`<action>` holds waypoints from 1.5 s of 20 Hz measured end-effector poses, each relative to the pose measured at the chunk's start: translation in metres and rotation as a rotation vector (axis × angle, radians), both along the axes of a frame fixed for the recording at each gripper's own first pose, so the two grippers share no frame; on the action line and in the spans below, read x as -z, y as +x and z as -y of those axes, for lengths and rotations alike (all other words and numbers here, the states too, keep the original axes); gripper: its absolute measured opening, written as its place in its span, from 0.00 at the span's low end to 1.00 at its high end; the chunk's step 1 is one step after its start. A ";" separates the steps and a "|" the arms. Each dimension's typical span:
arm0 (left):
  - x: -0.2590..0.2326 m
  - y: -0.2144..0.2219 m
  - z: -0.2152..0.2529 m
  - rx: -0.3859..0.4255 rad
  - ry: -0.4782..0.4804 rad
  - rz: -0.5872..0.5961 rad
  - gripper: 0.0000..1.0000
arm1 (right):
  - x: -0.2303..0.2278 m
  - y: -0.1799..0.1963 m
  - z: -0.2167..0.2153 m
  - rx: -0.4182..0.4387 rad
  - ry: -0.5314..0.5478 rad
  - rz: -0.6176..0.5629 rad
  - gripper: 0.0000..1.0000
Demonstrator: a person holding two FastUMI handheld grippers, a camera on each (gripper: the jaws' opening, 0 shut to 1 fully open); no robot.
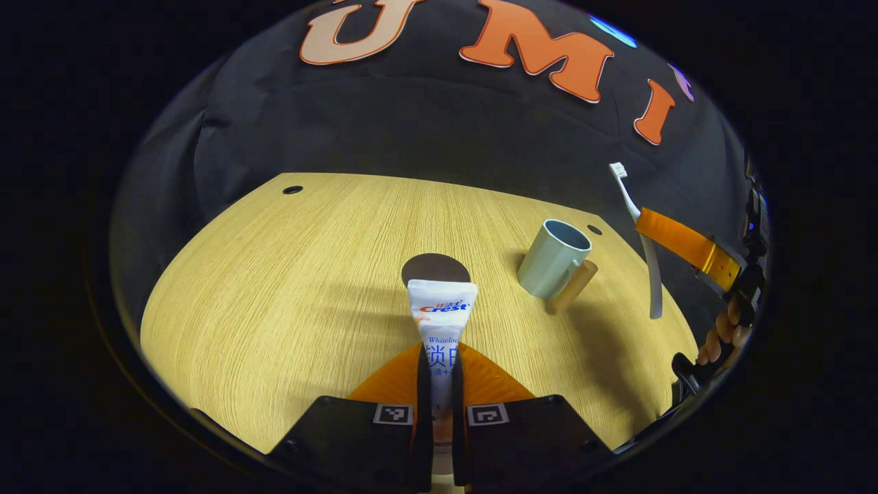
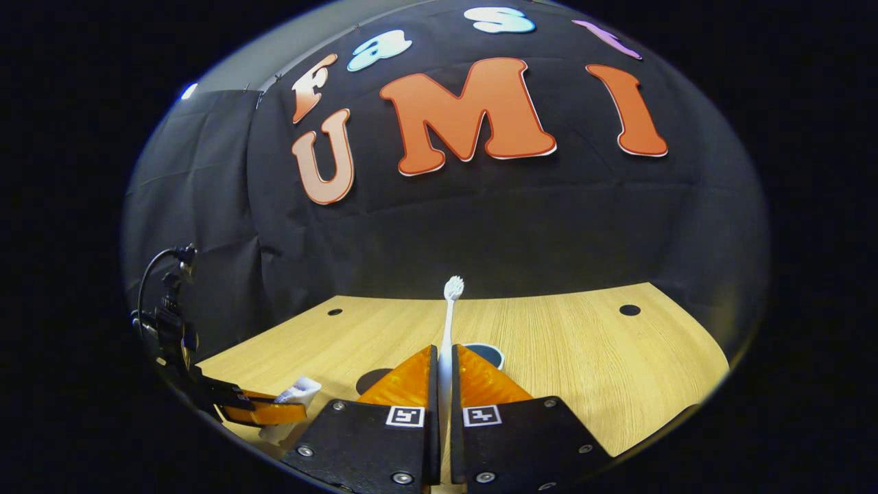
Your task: Put the toothbrush and toothpaste on the desktop into the cup, then pick up the cup and place it on the coaster on the desktop.
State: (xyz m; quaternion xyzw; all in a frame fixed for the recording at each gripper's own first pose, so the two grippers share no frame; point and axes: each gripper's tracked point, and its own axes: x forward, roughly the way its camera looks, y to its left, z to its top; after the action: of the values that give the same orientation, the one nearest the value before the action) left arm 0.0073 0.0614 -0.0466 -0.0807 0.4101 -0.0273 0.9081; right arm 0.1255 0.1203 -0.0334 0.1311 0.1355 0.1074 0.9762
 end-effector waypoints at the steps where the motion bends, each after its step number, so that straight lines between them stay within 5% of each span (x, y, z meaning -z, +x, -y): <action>1: 0.004 0.002 0.001 -0.001 0.001 0.005 0.15 | -0.005 0.006 0.000 0.009 0.016 0.021 0.06; 12: 0.002 0.004 0.008 -0.035 0.010 0.065 0.15 | -0.007 0.050 0.002 0.034 0.111 0.099 0.06; 30: -0.012 -0.002 0.004 -0.086 0.019 0.136 0.14 | -0.004 0.104 0.008 0.079 0.085 0.287 0.06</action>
State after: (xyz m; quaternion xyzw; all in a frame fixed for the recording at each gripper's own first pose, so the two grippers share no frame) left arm 0.0057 0.0575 -0.0343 -0.0874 0.3438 0.0102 0.9349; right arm 0.2297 0.1119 -0.0290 0.1606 -0.0154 0.0923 0.9826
